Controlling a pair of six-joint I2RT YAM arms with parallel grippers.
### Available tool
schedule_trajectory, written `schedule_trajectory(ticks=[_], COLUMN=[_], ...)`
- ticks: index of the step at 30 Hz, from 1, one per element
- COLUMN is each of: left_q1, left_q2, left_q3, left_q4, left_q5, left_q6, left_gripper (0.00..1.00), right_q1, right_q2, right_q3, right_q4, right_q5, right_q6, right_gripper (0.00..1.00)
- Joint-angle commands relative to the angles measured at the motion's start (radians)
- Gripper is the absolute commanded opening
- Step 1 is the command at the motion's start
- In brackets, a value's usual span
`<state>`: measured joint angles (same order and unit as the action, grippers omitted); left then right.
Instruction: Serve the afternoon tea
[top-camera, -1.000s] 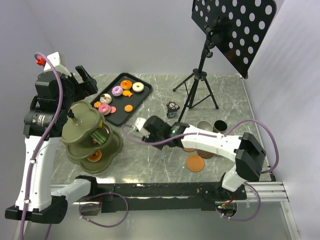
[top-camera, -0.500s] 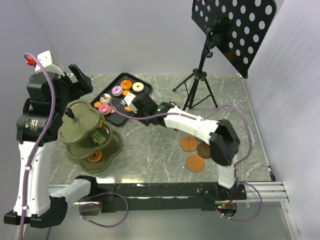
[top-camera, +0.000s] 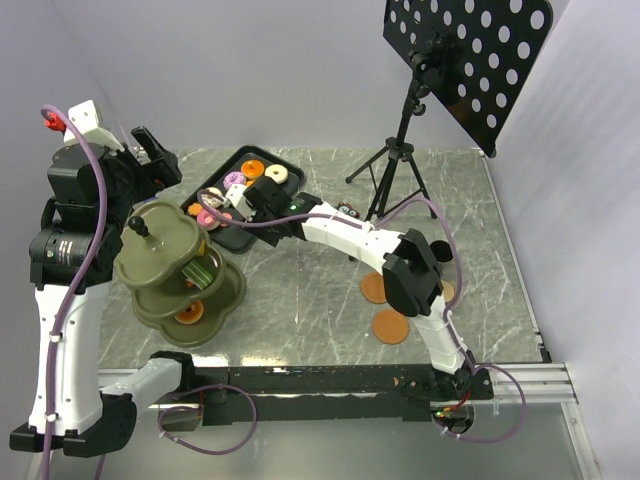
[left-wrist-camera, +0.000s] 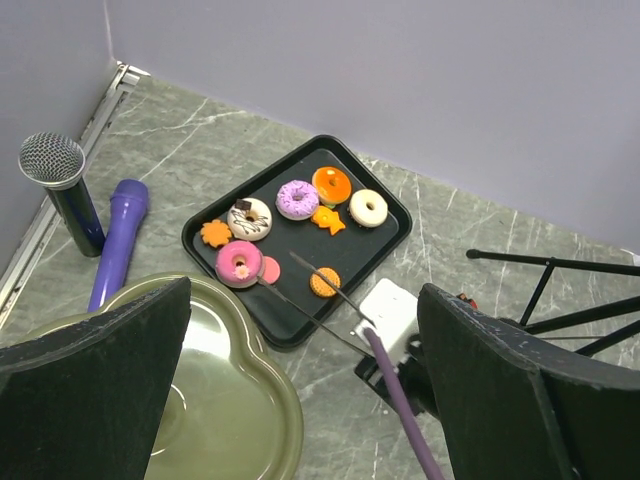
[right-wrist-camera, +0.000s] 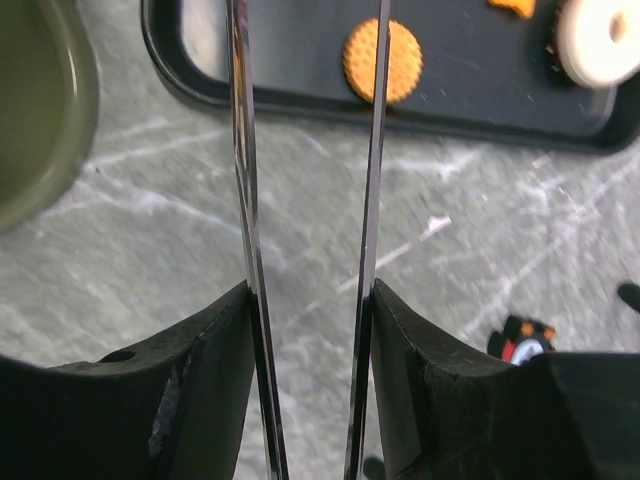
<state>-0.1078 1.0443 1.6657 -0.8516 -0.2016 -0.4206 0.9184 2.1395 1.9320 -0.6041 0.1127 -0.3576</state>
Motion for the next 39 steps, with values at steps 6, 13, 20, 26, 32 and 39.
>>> schedule_trajectory(ticks=[6,13,20,26,32,39], left_q1=[0.007,0.010,0.020,0.031,0.040,0.045], left_q2=[-0.009,-0.007,-0.001,0.000,0.002,-0.001], left_q3=[0.017,-0.007,-0.015,-0.018,-0.021,-0.027], left_q4=[0.013,0.016,0.020,0.022,0.028,0.031], left_q5=[0.011,0.019,0.030,0.036,0.048,0.053], left_q6=[0.028,0.039,0.043,0.046,0.046,0.040], left_gripper=[1.00,1.00,1.00,1.00,1.00,1.00], right_q1=[-0.013,-0.015,-0.013,-0.016,-0.024,-0.029], right_q2=[0.088,0.109,0.141,0.177,0.194,0.186], right_q3=[0.134,0.142,0.177,0.196,0.199,0.205], right_q4=[-0.086,-0.017,0.026,0.059,0.095,0.098], right_q5=[-0.031,-0.041,-0.062,-0.071,-0.061,-0.028], right_q6=[-0.009,-0.035,-0.060,-0.072,-0.064,-0.064], right_gripper=[0.53,0.55,0.56,0.56,0.52,0.40])
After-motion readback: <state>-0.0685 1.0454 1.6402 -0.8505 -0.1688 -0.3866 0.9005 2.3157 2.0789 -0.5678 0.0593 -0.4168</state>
